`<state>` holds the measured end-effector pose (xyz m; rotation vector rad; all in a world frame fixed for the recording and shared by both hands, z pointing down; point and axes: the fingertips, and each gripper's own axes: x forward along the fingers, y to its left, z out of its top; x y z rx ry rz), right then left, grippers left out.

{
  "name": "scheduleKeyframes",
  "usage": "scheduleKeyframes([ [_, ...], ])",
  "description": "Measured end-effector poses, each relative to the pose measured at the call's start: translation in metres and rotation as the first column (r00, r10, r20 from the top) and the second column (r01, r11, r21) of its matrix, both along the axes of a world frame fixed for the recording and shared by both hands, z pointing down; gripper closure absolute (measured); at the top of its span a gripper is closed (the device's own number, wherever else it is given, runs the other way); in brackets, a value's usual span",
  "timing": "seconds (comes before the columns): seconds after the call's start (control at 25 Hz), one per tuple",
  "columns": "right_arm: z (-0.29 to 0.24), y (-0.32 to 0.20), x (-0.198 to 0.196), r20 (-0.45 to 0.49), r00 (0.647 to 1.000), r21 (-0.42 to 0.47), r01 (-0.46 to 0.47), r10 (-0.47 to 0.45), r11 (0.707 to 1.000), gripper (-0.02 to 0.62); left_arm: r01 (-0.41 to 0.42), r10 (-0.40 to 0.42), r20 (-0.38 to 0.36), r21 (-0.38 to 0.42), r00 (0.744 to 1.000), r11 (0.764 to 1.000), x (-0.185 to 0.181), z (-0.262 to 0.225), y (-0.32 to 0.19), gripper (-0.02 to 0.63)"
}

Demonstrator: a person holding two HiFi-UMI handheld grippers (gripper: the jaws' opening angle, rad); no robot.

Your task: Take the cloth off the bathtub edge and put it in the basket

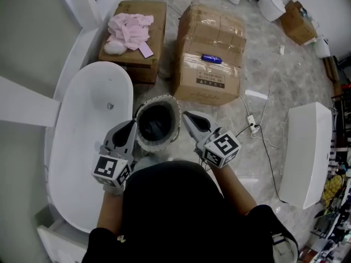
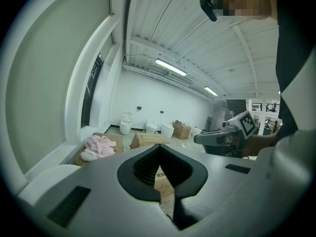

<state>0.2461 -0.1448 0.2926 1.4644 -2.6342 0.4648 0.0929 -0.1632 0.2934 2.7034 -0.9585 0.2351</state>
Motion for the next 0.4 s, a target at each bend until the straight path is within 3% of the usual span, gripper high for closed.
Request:
scheduleKeyframes([
  [0.4,0.006,-0.006,-0.001,0.009,1.000,-0.009,-0.021,0.021,1.000,0.600,0.013,-0.013,-0.002,0.002,1.000,1.000,-0.012,0.004,-0.006,0.592],
])
